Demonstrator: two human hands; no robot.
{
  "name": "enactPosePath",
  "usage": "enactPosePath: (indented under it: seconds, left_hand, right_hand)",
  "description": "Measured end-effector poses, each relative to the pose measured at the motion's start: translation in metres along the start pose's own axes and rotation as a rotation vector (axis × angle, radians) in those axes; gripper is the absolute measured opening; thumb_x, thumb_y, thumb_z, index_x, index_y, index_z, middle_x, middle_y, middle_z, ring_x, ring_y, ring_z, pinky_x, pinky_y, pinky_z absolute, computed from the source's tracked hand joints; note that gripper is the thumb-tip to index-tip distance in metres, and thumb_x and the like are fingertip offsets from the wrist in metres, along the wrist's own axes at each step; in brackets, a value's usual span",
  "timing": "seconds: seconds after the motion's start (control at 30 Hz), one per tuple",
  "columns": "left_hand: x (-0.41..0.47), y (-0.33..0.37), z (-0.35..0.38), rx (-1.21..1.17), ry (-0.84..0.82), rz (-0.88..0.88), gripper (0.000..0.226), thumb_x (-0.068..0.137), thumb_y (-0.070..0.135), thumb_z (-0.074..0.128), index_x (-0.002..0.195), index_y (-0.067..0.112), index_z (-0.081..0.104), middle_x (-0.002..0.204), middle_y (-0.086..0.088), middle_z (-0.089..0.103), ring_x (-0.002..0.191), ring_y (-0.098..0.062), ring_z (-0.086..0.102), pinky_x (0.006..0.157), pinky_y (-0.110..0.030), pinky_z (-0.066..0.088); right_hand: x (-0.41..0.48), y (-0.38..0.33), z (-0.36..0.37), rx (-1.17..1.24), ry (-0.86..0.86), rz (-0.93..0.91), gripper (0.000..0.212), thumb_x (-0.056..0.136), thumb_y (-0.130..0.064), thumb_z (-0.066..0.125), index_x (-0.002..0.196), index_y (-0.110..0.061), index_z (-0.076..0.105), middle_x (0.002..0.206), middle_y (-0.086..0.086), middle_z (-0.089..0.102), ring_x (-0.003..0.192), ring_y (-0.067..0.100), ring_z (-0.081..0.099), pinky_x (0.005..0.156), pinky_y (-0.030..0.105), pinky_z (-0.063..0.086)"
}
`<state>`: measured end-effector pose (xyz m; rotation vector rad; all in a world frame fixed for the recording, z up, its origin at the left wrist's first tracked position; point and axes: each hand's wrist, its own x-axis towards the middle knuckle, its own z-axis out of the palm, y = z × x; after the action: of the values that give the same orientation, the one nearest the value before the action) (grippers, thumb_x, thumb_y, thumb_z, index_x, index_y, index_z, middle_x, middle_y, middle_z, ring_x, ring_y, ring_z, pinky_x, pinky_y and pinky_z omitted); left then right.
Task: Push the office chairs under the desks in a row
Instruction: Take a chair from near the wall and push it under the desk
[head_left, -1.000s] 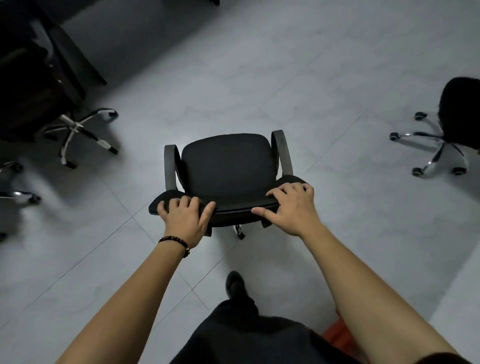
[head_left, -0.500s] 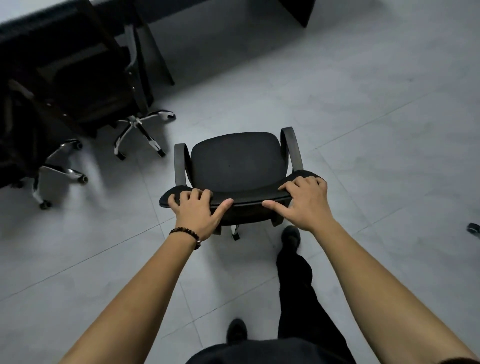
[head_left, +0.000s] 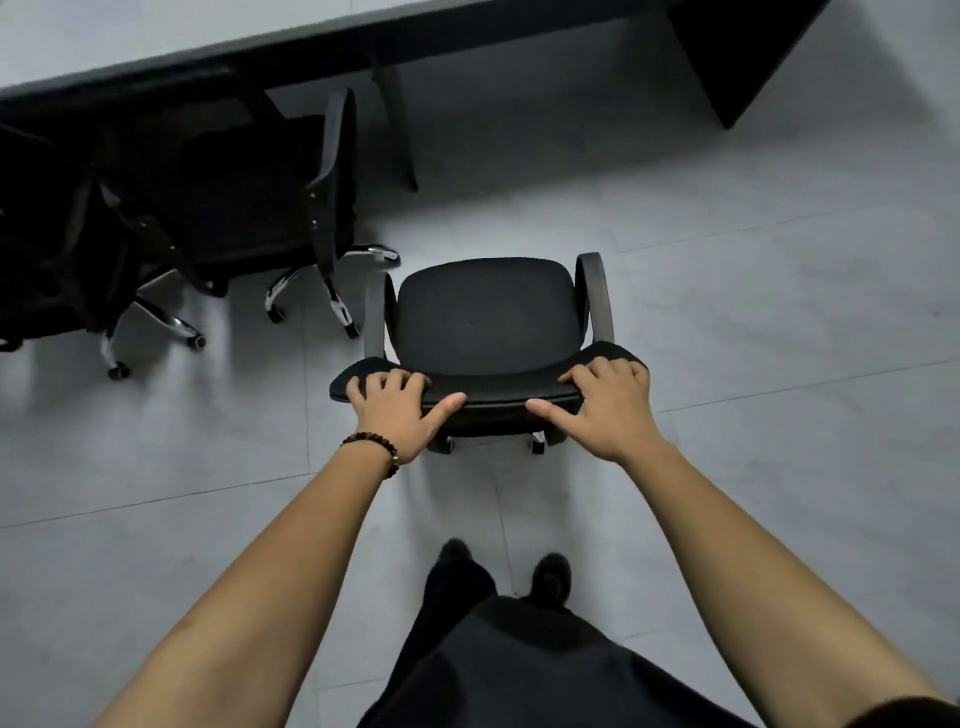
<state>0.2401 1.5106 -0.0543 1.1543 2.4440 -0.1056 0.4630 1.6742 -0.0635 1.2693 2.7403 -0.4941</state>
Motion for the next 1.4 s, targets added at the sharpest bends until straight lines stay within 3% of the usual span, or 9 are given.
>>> enactPosePath:
  seconds: [0.33,0.57,0.77,1.07,1.4]
  left_hand:
    - [0.201,0.037,-0.078,0.009,0.108,0.066,0.085,0.074,0.086,0.009,0.115,0.031,0.06,0.114,-0.001,0.057,0.113,-0.025,0.045,0.106,-0.047,0.017]
    - [0.306,0.064,-0.124,0.053,0.082,0.138,0.075,0.083,0.077,0.014,0.119,0.029,0.058,0.114,-0.004,0.058,0.112,-0.026,0.047,0.108,-0.046,0.019]
    - [0.365,0.092,-0.142,0.058,0.117,0.109,0.085,0.077,0.079,0.003,0.111,0.027,0.062,0.104,-0.004,0.059,0.104,-0.027,0.049,0.106,-0.047,0.022]
    - [0.455,0.147,-0.183,-0.033,0.054,-0.008,0.077,0.082,0.078,0.015,0.118,0.026,0.059,0.112,-0.002,0.059,0.113,-0.025,0.047,0.111,-0.047,0.015]
    - [0.462,0.138,-0.184,-0.1,0.099,-0.139,0.078,0.08,0.079,0.01,0.117,0.028,0.057,0.113,-0.003,0.055,0.113,-0.025,0.044,0.111,-0.048,0.014]
  right_hand:
    - [0.198,0.029,-0.05,-0.044,-0.002,0.031,0.086,0.073,-0.092,0.013,0.116,-0.035,0.06,0.119,-0.004,0.055,0.117,0.023,0.042,0.102,0.042,0.023]
    - [0.31,0.057,-0.08,-0.049,-0.081,0.079,0.085,0.072,-0.093,0.015,0.122,-0.038,0.057,0.126,-0.005,0.052,0.125,0.023,0.038,0.106,0.043,0.02]
    - [0.377,0.082,-0.103,-0.089,-0.062,0.031,0.083,0.075,-0.091,0.016,0.12,-0.036,0.059,0.125,-0.007,0.055,0.125,0.022,0.039,0.104,0.044,0.022]
    - [0.498,0.129,-0.146,-0.107,-0.105,-0.074,0.083,0.077,-0.089,0.018,0.122,-0.033,0.059,0.127,-0.004,0.055,0.127,0.022,0.038,0.106,0.045,0.02]
    - [0.551,0.116,-0.158,-0.114,-0.136,-0.21,0.089,0.073,-0.091,0.016,0.123,-0.031,0.06,0.128,-0.003,0.057,0.127,0.022,0.04,0.107,0.044,0.017]
